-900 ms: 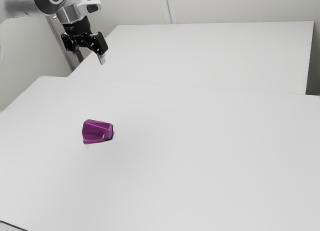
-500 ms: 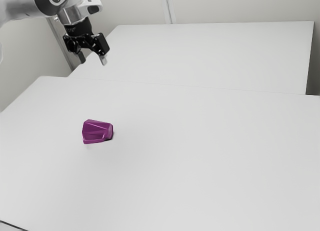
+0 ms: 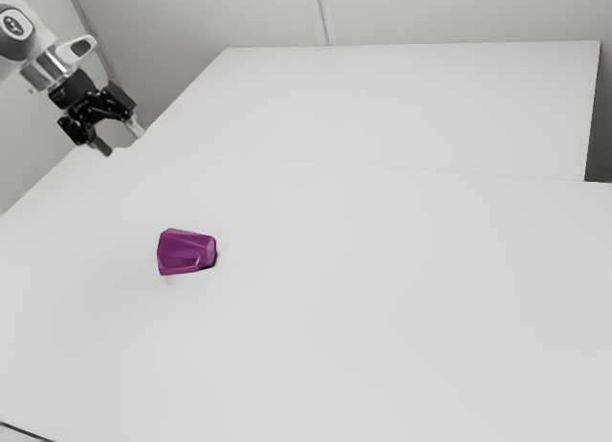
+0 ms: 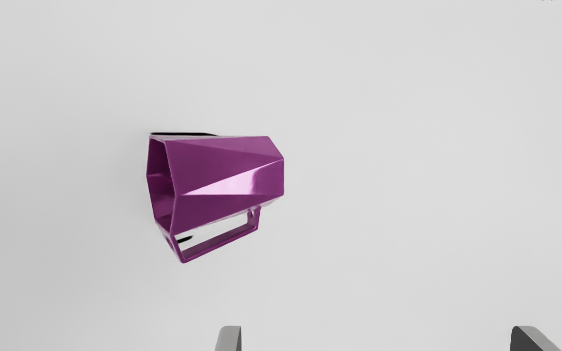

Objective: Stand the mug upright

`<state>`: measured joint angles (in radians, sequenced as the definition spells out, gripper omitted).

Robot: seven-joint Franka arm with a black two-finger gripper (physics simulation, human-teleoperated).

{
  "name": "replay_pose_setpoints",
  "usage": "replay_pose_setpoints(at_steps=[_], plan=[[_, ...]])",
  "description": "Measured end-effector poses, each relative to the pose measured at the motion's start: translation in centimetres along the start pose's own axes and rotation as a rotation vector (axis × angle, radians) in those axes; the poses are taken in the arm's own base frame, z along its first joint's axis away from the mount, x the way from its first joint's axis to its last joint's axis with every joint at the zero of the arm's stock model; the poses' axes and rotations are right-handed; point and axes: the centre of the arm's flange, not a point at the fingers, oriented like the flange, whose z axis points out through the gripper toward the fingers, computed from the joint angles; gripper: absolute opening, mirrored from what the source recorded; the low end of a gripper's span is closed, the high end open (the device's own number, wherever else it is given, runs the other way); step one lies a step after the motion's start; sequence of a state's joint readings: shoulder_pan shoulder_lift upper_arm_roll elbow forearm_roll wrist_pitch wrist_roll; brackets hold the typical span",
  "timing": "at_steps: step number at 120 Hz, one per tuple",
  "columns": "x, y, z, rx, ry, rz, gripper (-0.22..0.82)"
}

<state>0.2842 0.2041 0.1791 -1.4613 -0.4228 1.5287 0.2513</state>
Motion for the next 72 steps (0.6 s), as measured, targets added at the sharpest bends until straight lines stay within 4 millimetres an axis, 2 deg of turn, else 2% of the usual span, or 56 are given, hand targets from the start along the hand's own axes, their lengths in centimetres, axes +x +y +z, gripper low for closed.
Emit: replay_pose_setpoints(at_steps=[19,37,59,72], plan=[[-0.9,-7.0,3.2,-0.131,-0.015,-0.067,0.6],[0.0,-12.5,7.6,-0.273,-0.007,-0.099,0.6],[0.9,-16.9,12.5,-0.432,0.029,-0.093,0.6],[0.2,-18.1,16.4,-0.546,0.041,-0.106,0.6]])
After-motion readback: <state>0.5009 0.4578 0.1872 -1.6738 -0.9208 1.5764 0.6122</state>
